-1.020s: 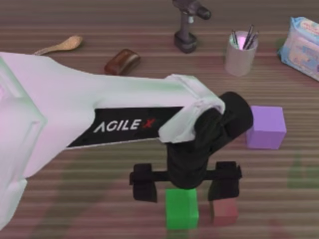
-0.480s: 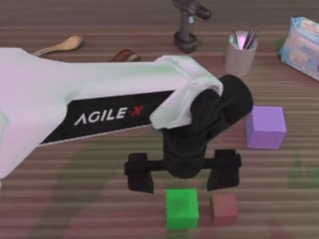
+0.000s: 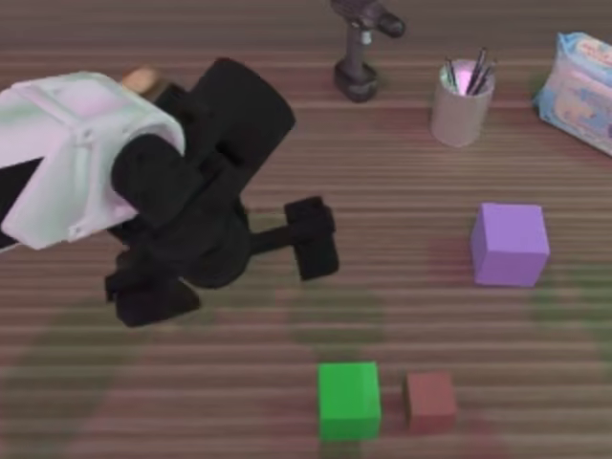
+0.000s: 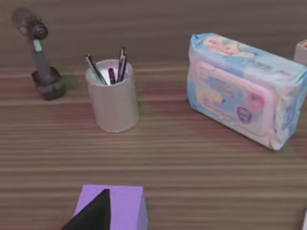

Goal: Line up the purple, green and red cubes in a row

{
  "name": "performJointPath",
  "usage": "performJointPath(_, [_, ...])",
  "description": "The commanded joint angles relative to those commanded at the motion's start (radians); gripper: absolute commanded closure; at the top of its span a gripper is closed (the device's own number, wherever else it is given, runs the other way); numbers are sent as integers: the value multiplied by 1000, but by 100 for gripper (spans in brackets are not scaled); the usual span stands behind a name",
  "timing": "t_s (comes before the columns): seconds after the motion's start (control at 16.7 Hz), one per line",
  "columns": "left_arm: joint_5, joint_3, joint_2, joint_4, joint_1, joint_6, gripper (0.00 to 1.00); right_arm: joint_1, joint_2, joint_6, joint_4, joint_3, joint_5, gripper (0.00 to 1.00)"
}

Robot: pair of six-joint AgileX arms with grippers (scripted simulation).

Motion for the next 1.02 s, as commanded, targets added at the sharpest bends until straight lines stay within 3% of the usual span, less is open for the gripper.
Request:
performJointPath(0.24, [-3, -309, -415, 194, 193, 137, 0, 49, 428, 63, -220, 320, 3, 0])
performJointPath(0.6, [-2, -759, -1003, 490, 472, 440, 0, 126, 1100, 158, -555, 794, 4, 0])
performJointPath(1.02, [15, -1072, -1448, 755, 684, 783, 0, 193, 1597, 239, -816, 1209, 2, 0])
